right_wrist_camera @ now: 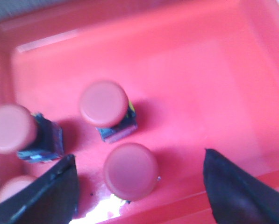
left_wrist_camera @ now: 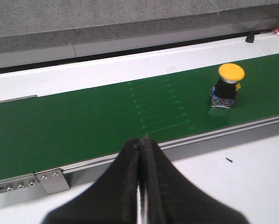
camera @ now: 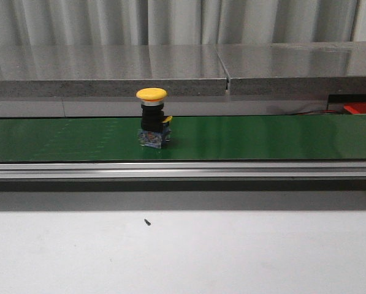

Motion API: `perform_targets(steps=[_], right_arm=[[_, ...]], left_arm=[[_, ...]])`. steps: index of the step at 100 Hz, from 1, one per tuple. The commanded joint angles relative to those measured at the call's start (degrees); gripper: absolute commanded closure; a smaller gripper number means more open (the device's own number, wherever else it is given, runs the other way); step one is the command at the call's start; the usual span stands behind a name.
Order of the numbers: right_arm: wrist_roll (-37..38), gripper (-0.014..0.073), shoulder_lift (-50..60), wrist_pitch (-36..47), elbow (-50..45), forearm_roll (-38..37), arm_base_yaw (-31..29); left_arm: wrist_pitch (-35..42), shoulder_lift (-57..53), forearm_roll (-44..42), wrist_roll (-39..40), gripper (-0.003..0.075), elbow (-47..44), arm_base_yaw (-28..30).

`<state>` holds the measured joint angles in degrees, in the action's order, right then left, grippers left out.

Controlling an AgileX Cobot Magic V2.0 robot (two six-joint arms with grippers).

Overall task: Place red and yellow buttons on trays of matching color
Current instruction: 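Lower the right gripper onto the yellow button on the belt and grasp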

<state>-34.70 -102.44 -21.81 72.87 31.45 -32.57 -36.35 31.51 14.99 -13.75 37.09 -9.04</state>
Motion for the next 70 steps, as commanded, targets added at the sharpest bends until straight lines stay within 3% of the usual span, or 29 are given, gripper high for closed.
perform_targets(steps=[1, 32, 70], right_arm=[[-1.4, 0.0035, 6.3, 3.1, 0.4, 0.9, 0.6], [-4.1, 0.0035, 17.3, 6.0, -6.5, 0.9, 8.1], [-4.2, 0.0035, 25.2, -2.0, -9.5, 0.9, 20.1]], left_arm=[[3.8, 0.2, 1.2, 0.0, 0.0739, 1.6, -0.5], [3.8, 0.2, 1.2, 0.0, 0.0739, 1.6, -0.5], [3.8, 0.2, 1.2, 0.0, 0.0739, 1.6, -0.5]])
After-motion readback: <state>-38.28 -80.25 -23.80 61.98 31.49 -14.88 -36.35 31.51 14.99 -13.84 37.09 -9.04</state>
